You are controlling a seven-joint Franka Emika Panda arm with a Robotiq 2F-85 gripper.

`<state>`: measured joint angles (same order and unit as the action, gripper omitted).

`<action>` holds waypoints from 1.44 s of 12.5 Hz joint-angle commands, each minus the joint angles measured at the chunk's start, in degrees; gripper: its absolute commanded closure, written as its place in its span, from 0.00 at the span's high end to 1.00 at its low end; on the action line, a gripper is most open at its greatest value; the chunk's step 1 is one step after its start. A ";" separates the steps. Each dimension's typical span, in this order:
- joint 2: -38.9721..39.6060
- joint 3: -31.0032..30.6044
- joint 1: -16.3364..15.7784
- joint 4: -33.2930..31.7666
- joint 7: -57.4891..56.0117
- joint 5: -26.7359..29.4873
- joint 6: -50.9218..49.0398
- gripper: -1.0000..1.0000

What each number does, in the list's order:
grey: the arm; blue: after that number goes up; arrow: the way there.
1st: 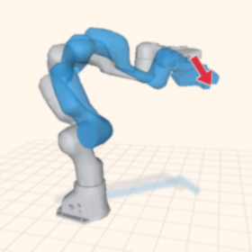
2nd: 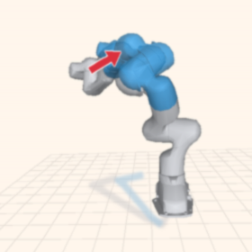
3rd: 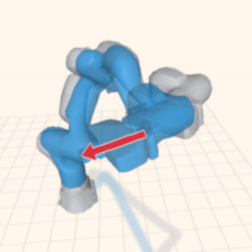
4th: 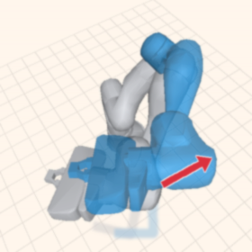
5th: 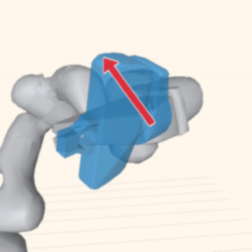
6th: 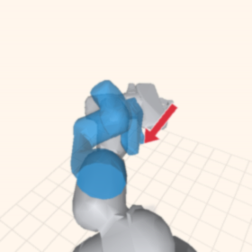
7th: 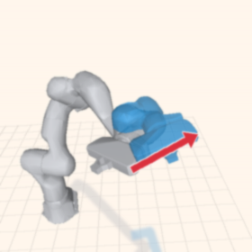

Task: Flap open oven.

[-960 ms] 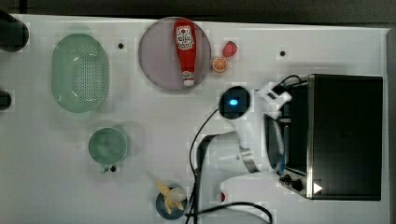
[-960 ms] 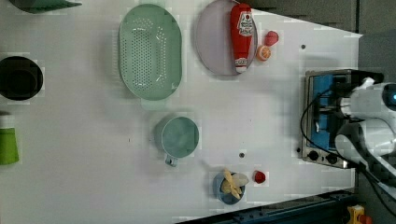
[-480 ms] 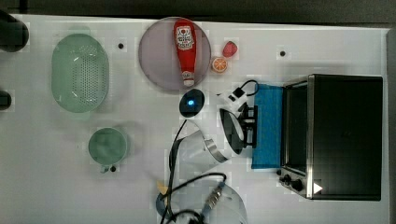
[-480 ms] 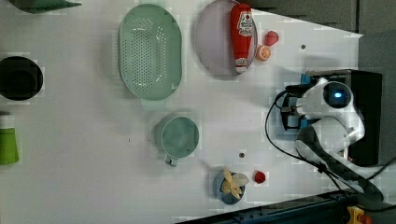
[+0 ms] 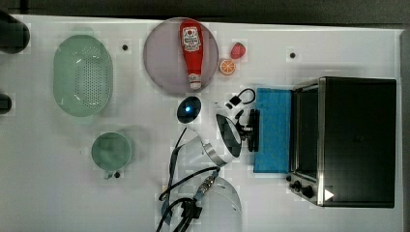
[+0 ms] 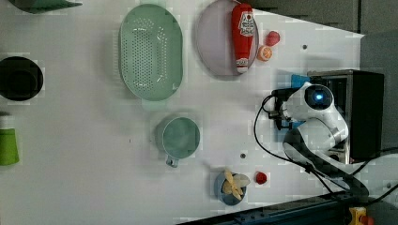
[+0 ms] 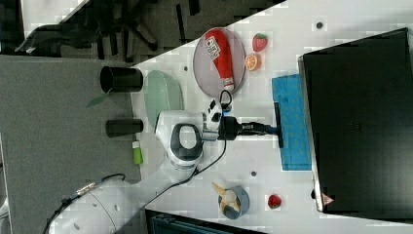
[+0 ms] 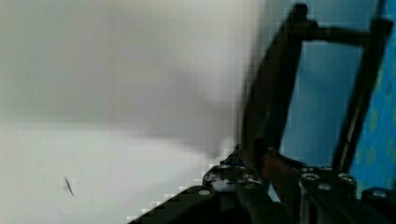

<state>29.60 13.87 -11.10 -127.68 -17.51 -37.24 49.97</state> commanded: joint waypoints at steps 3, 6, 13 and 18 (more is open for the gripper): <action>1.04 1.35 -1.12 2.99 6.10 -0.53 0.61 0.17; -1.15 0.39 -1.33 3.94 6.10 3.92 2.19 0.17; -17.40 -0.30 -1.30 6.25 6.14 28.66 -5.15 0.17; -27.08 0.26 -1.23 19.03 13.43 40.19 -30.62 0.17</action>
<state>3.16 13.44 -12.85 -110.62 -9.59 1.44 21.07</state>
